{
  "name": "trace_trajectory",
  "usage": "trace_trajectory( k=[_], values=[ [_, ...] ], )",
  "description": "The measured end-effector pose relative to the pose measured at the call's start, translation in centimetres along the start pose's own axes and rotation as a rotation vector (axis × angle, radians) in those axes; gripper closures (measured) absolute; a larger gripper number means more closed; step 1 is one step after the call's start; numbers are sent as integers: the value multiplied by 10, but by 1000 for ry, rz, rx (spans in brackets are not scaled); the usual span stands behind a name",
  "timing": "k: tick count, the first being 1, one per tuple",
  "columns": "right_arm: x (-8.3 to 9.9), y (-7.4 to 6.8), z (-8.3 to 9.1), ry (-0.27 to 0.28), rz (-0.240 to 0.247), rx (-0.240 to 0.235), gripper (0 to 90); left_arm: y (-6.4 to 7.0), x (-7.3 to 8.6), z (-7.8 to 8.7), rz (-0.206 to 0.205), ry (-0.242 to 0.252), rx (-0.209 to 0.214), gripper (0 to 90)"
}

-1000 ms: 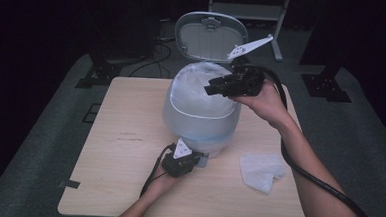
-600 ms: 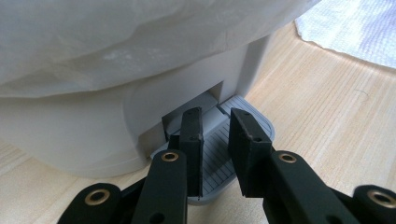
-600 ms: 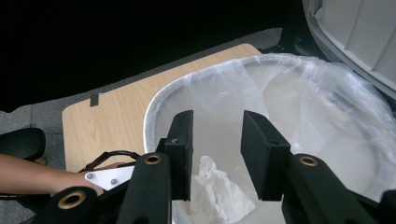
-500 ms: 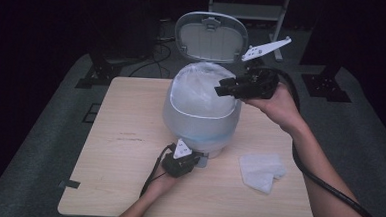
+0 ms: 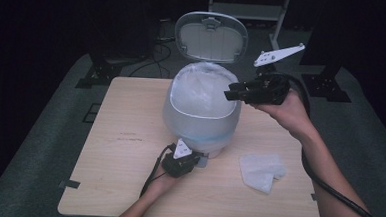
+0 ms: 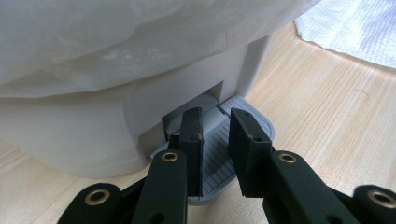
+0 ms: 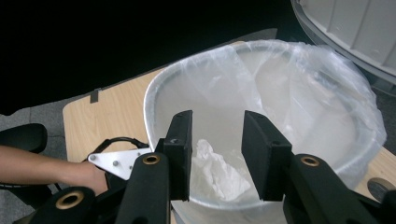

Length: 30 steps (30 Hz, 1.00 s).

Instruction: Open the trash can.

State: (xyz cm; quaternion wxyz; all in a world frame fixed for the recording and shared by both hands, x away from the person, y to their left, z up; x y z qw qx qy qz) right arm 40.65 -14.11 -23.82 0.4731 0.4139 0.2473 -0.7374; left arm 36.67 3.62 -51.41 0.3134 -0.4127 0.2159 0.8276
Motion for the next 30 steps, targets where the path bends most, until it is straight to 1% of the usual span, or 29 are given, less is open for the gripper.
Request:
trace_trajectory(
  k=[11, 18, 30],
  values=[
    [13, -1, 14, 7, -8, 13, 622, 0, 0, 0, 0, 3, 0, 752],
    [25, 0, 21, 6, -21, 19, 621, 0, 0, 0, -3, 2, -1, 752],
    [41, 2, 29, 4, -39, 33, 617, 0, 0, 0, -5, 1, -4, 751]
  ],
)
Point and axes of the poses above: each handheld gripper's, and its own axes: z roughly backward along the jaws, x roughly out of its underside, y roughly to its right, the point moved 6 cm from there along -z, roughly forward along the jaws, and after that the axes turned 7 degrees about z, right-handed, at the moved point
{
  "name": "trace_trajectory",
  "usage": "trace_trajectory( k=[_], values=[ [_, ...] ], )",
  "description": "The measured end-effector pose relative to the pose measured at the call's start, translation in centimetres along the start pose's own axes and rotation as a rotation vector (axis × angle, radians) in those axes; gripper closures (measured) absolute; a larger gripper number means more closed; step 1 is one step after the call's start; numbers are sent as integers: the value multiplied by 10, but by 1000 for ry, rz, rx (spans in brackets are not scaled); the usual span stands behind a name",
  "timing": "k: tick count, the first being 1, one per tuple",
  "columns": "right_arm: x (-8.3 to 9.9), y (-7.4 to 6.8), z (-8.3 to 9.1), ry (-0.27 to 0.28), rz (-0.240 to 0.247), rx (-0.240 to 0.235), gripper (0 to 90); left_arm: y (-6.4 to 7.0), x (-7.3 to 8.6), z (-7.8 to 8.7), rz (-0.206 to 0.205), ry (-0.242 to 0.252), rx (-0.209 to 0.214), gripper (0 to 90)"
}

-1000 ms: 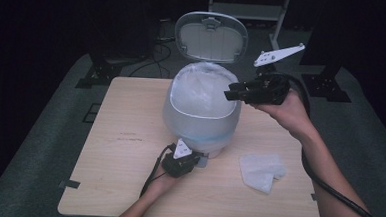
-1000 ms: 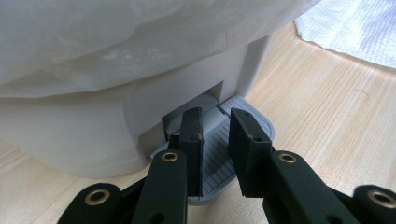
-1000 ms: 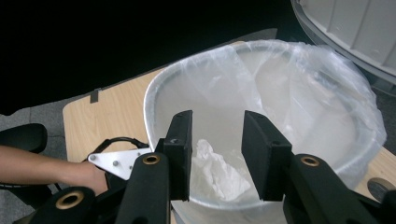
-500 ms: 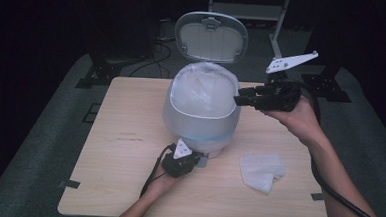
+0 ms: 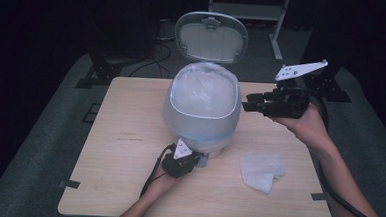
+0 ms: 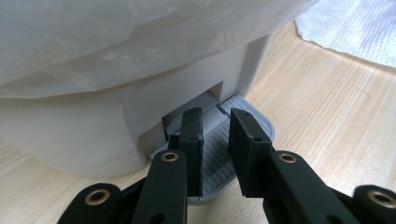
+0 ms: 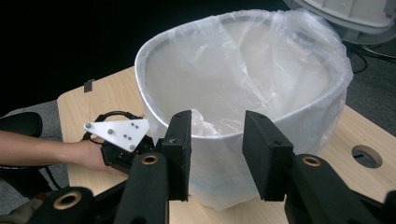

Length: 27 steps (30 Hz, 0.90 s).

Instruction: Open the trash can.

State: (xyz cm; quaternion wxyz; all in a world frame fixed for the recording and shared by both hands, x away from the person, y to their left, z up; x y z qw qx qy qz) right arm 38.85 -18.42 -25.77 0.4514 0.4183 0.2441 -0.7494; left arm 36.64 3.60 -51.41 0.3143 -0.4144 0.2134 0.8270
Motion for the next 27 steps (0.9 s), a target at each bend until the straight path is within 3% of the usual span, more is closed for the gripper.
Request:
trace_trajectory(
  k=[27],
  values=[
    [48, 7, -1, -11, -57, 3, 595, 0, 0, 0, 2, -1, 2, 751]
  ],
)
Point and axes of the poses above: each handheld gripper's, and its own axes: z roughly backward along the jaws, x roughly out of its underside, y roughly to its right, the point moved 6 cm from there along -z, roughly forward along the jaws, and after that the axes turned 7 degrees about z, right-handed, at the moved point
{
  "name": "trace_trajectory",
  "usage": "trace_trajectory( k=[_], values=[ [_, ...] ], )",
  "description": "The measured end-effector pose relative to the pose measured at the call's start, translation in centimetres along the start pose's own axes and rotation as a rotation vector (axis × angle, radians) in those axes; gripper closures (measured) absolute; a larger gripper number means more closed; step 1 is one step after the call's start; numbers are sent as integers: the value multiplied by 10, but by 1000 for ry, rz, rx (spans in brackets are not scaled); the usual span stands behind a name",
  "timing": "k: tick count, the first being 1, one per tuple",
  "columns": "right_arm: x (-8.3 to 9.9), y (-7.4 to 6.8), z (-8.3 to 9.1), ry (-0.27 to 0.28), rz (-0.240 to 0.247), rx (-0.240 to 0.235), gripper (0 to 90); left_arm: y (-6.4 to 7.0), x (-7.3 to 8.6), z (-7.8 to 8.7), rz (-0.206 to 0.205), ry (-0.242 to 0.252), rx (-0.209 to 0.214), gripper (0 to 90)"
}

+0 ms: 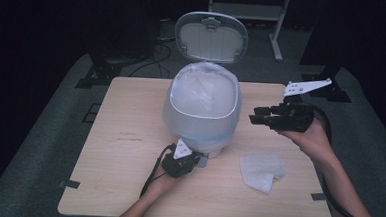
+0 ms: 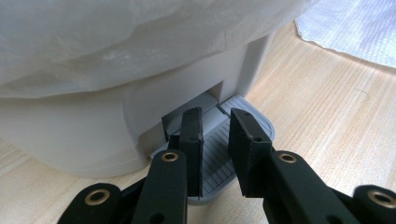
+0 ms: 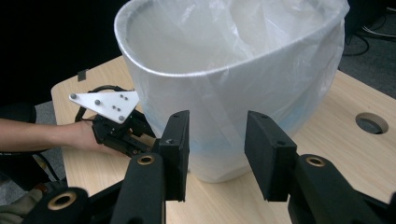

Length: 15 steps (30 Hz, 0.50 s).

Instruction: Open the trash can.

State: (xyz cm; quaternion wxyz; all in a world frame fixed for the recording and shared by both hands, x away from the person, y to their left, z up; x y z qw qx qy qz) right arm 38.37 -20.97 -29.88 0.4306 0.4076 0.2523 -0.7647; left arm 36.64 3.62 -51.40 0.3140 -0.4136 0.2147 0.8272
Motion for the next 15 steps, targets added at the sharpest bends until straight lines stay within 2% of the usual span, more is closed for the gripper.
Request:
trace_trajectory(
  k=[15],
  values=[
    [28, 6, 0, -12, -33, 14, 582, 0, 0, 0, 2, 0, 1, 751]
  ],
)
Point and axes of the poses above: each handheld gripper's, and its own axes: z roughly backward along the jaws, x roughly out of its underside, y roughly to its right, the point moved 6 cm from there along -z, roughly forward along the jaws, and after that the axes turned 7 degrees about z, right-handed, at the moved point
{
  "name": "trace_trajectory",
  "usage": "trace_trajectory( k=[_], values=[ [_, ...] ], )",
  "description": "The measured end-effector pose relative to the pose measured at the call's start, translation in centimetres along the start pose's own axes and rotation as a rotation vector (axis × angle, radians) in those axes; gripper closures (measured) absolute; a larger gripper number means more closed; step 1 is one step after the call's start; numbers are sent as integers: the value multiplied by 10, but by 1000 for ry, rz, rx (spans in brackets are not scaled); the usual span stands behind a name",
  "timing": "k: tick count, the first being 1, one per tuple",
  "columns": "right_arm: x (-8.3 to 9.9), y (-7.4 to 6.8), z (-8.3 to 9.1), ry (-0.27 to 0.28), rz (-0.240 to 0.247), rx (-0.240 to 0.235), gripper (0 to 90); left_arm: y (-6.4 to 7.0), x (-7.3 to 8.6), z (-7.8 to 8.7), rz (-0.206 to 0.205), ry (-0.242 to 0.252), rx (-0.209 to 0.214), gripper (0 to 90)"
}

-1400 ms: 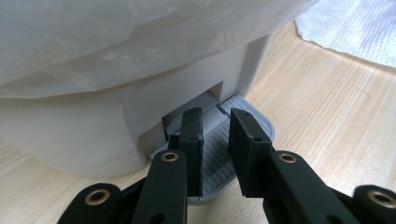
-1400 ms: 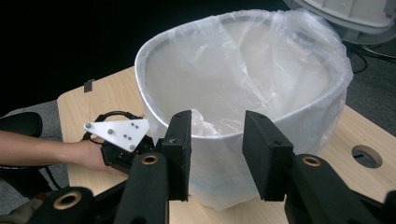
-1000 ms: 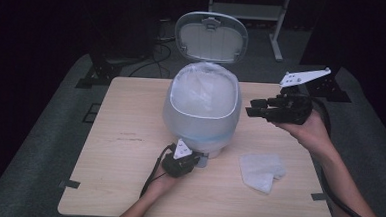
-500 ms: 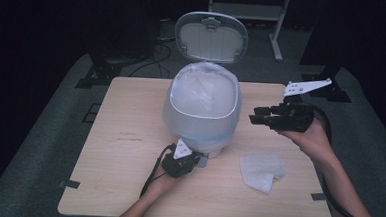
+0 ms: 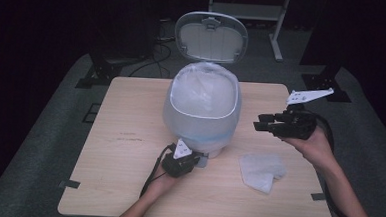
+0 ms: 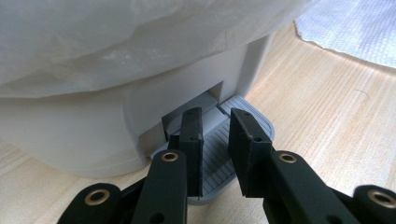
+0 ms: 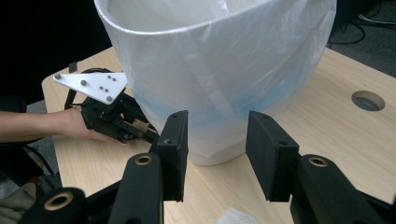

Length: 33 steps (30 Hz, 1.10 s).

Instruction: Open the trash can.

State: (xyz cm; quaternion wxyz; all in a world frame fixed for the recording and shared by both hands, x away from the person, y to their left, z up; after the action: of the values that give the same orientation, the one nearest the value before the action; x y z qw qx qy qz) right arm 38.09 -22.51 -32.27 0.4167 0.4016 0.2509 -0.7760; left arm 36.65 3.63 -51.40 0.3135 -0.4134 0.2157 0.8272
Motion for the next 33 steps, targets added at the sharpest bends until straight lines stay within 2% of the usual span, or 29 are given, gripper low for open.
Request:
trace_trajectory(
  k=[15, 33],
  values=[
    [24, 3, -4, -22, -19, 7, 579, 0, 0, 0, 4, 5, 1, 751],
    [42, 5, -9, -24, -36, 11, 571, 0, 0, 0, -1, -3, 0, 751]
  ],
)
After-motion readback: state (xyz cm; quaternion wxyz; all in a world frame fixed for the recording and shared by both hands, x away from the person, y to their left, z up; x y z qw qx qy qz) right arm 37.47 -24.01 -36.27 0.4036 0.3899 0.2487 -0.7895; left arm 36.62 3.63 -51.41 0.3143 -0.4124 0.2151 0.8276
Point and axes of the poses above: each handheld gripper's, and its own axes: z roughly backward along the jaws, x roughly out of its underside, y roughly to its right, the point moved 6 cm from there along -z, roughly forward along the jaws, and after that the axes turned 7 degrees about z, right-handed, at the moved point
